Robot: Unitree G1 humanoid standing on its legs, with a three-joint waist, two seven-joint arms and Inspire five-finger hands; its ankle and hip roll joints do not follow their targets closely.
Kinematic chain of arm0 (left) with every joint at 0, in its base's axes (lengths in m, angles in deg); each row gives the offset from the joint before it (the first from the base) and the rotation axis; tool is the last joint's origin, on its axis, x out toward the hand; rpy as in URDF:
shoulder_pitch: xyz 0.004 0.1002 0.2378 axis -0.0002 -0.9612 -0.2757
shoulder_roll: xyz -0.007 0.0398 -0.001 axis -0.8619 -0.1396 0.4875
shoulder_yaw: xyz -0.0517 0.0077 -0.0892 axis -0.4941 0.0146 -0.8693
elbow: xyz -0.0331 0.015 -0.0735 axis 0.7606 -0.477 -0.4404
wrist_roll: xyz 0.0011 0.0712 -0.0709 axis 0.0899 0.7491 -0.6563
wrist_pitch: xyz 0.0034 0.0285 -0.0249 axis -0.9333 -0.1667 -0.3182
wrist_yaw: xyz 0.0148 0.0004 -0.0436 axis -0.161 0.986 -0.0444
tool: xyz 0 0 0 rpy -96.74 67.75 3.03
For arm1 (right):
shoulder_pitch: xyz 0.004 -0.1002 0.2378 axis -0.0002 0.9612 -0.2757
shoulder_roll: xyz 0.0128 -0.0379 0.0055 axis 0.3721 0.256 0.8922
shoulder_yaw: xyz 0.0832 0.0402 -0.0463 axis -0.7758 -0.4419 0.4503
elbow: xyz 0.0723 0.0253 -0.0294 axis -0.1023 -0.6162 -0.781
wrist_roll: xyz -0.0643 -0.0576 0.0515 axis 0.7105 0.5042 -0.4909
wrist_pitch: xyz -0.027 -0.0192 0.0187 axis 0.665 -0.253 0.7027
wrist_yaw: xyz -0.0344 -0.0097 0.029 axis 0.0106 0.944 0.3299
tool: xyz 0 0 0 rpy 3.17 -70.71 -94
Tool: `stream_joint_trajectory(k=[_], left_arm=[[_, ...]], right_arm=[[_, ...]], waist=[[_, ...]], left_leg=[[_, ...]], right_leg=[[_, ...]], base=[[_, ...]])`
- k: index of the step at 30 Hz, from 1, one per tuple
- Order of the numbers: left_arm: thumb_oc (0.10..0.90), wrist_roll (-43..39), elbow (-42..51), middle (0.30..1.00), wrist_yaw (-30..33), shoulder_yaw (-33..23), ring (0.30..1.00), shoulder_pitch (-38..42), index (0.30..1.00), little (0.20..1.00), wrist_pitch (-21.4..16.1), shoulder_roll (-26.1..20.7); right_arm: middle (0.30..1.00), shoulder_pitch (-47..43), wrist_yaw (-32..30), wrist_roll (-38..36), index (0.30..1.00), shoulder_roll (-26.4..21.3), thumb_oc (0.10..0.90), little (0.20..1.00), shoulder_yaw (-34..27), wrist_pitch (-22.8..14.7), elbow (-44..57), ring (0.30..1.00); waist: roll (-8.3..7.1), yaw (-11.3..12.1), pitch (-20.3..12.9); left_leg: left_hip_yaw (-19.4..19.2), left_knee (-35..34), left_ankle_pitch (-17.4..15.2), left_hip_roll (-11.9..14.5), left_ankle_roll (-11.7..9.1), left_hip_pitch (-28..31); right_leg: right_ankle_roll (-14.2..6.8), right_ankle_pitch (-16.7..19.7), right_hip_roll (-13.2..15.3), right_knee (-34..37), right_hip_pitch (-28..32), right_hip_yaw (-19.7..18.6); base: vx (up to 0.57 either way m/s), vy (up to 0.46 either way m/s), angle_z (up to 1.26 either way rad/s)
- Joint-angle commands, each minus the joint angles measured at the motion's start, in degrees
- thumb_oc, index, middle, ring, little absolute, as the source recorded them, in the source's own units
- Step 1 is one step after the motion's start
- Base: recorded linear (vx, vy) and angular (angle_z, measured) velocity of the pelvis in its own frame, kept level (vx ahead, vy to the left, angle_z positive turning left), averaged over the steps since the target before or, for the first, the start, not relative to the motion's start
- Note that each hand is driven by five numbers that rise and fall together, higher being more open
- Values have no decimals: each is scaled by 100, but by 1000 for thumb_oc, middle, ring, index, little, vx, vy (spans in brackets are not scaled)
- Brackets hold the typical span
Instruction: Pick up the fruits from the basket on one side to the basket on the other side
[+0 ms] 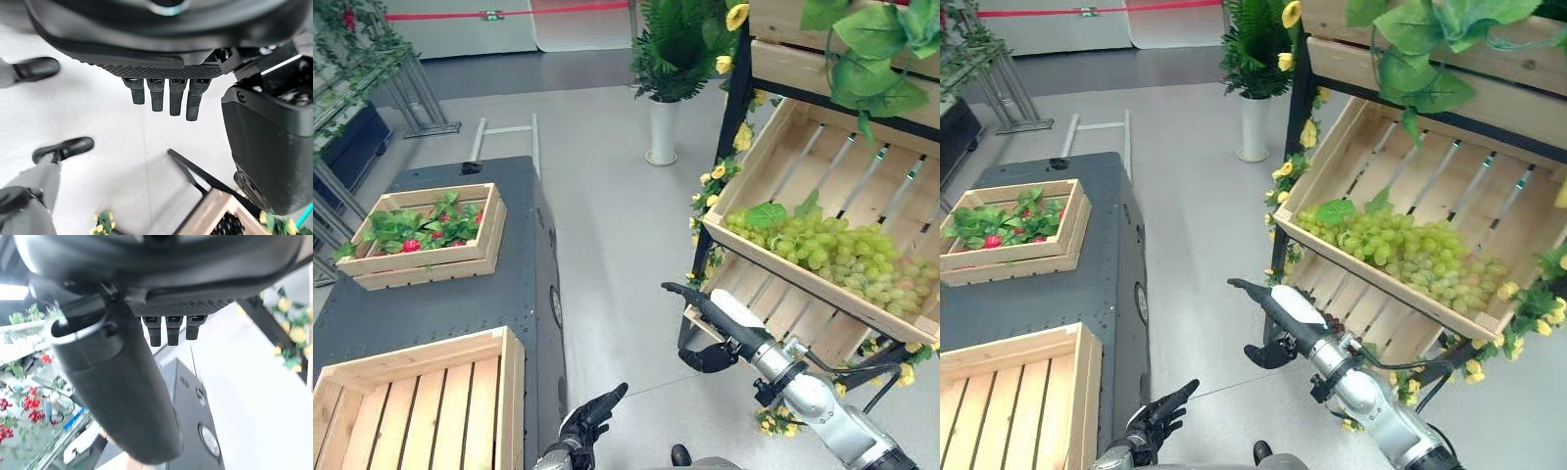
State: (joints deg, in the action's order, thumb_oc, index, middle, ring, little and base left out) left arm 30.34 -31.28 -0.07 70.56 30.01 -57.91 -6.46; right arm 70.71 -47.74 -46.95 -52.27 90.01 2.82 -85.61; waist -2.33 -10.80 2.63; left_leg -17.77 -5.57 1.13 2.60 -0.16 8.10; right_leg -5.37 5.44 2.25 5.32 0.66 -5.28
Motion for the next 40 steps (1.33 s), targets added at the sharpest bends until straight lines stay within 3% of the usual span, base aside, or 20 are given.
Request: stream_joint_trajectory(k=[1,9,13,17,22,26,27,31,40], left_arm=[[800,223,-40,900,-62,-91,900,498,900,900,-228,-89],[800,903,-344,900,35,-175,900,512,900,900,34,-143],[800,1038,-432,900,45,-82,900,502,900,900,-91,-73],[800,1026,-521,900,160,-105,900,482,900,900,-228,46],[800,1292,-645,900,270,-42,900,465,900,900,-244,37],[800,1701,-837,900,523,85,900,513,900,900,33,24],[800,1790,-926,900,567,183,900,529,900,900,108,60],[800,1842,-971,900,550,339,900,519,900,900,135,123],[800,1770,-905,900,489,412,900,478,900,900,103,86]], right_arm=[[900,-903,-541,-54,900,253,800,900,-54,-176,28,900],[900,-858,-47,-985,900,889,800,900,506,539,-1728,900],[900,-720,67,-1268,900,1236,800,900,523,699,-2501,900],[900,-583,121,-1491,900,1740,800,900,261,874,-3703,900],[900,-578,111,-1790,900,1991,800,900,85,755,-4587,900],[900,-577,159,-2511,900,2235,800,900,-225,790,-5538,900],[900,-567,166,-2787,900,2344,800,900,-412,954,-6023,900],[900,-538,202,-2439,900,2372,800,900,-685,931,-6669,900],[900,-507,298,-2022,900,2317,800,900,-560,842,-6797,900]], waist=[[25,130,76],[2,371,16],[28,408,-4],[67,494,-19],[106,581,-12],[158,608,-21],[193,602,-23],[272,608,-28],[253,693,13]], left_leg=[[165,57,-601,-169,214,162],[442,57,-542,-176,172,83],[514,57,-522,-168,165,52],[651,57,-514,-175,180,32],[793,57,-500,-194,192,14],[867,57,-496,-201,195,14],[890,57,-498,-204,203,19],[958,57,-515,-218,224,51],[1150,57,-498,-239,220,27]], right_leg=[[-52,-252,-13,-160,162,323],[24,-318,27,-159,253,626],[48,-343,36,-167,279,727],[100,-407,45,-169,349,844],[139,-443,48,-155,411,905],[151,-480,51,-156,455,934],[164,-496,48,-151,477,932],[182,-534,51,-129,552,936],[196,-563,71,-117,609,1030]], base=[[-2,-62,12],[6,-68,9],[24,-36,15],[37,-34,15],[24,-14,10],[32,8,7],[29,19,16],[52,31,10],[11,2,2]])
